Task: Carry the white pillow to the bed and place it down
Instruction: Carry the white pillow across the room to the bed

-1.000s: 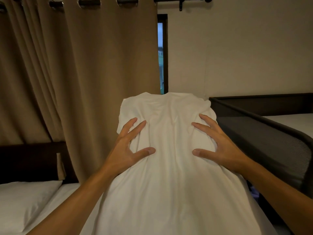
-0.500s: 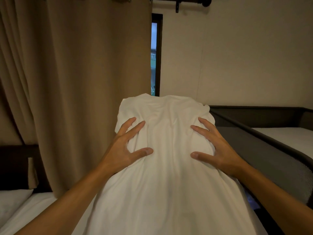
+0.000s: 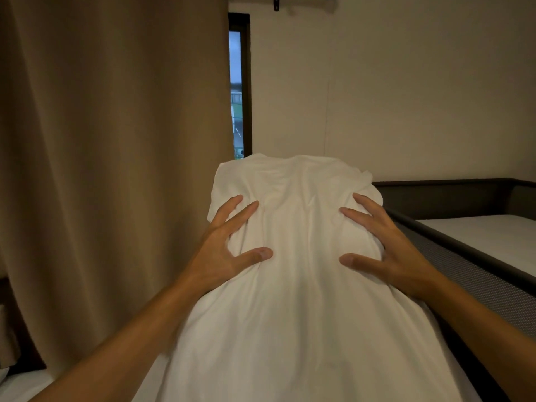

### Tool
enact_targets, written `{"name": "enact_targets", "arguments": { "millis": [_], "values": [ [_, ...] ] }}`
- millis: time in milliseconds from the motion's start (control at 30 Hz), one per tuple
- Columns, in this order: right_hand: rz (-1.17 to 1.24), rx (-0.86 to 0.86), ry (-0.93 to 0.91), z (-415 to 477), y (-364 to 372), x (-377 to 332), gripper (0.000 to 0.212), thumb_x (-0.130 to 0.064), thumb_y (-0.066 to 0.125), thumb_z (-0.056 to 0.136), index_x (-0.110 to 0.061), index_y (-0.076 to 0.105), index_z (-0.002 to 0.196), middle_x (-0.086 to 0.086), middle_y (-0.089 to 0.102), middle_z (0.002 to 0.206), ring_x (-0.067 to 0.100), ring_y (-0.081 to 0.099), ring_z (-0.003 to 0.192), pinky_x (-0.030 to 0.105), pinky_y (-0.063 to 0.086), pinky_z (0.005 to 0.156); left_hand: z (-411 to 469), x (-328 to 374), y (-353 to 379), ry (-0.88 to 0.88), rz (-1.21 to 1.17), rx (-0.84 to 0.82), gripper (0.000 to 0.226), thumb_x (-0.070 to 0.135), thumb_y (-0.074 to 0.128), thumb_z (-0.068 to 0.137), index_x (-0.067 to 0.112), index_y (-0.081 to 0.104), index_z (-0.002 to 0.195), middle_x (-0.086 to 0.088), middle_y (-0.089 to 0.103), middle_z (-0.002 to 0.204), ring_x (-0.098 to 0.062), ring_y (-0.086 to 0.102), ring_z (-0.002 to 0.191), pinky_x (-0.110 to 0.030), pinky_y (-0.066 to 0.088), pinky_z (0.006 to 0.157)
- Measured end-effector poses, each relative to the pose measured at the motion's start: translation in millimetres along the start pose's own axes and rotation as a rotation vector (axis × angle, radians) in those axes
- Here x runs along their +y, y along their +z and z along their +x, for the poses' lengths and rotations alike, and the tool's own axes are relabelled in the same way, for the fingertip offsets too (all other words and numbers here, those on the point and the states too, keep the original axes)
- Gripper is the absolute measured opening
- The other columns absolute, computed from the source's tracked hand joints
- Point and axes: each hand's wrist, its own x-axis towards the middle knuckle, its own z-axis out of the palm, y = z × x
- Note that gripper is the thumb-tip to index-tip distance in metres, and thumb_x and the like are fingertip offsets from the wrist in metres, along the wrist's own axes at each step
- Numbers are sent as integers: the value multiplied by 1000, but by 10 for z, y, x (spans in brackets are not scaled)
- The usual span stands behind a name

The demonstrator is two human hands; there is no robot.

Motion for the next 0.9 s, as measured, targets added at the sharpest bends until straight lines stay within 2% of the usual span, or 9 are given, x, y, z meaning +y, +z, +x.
{"name": "enact_targets", "arguments": {
  "millis": [167, 300, 367, 600, 767, 900],
  "values": [
    [-52, 47, 19, 302, 110, 291, 82, -68, 70, 67, -56, 35, 140, -35, 10, 155, -12, 12, 140, 31, 23, 104, 436, -444, 202, 38, -19, -29, 85, 76, 65, 61, 57, 33, 138, 29, 17, 153, 7, 20, 137, -23, 24, 105],
    [-77, 88, 48, 616, 243, 468, 81, -66, 71, 68, -55, 36, 140, -34, 12, 155, -11, 13, 140, 28, 22, 103, 858, -849, 306, 96, -47, -50, 82, 77, 64, 62, 63, 30, 135, 30, 16, 153, 20, 14, 132, 0, 18, 93],
    [-105, 117, 65, 780, 308, 537, 80, -66, 71, 68, -55, 36, 139, -34, 12, 155, -11, 13, 140, 26, 21, 103, 1077, -1027, 341, 117, -78, -71, 80, 76, 65, 62, 64, 30, 134, 28, 17, 154, 21, 13, 132, 5, 16, 91],
    [-184, 174, 104, 1139, 430, 696, 79, -63, 70, 71, -50, 37, 142, -27, 13, 157, -6, 13, 143, 21, 19, 104, 1664, -1439, 486, 218, -178, -106, 85, 71, 67, 63, 48, 39, 139, 20, 22, 154, 13, 16, 136, 1, 16, 97],
    [-238, 200, 152, 1291, 295, 716, 79, -63, 69, 71, -48, 37, 142, -27, 14, 157, -5, 14, 143, 26, 20, 107, 1998, -1507, 658, 272, -224, -113, 86, 66, 68, 64, 41, 39, 141, 16, 24, 155, 16, 17, 134, 0, 16, 98],
    [-295, 232, 163, 1388, 49, 701, 77, -63, 69, 71, -49, 39, 141, -29, 15, 156, -11, 14, 140, 17, 19, 103, 2312, -1418, 789, 310, -269, -120, 84, 65, 68, 65, 42, 39, 141, 15, 25, 154, 13, 21, 134, 1, 15, 98]
  ]
}}
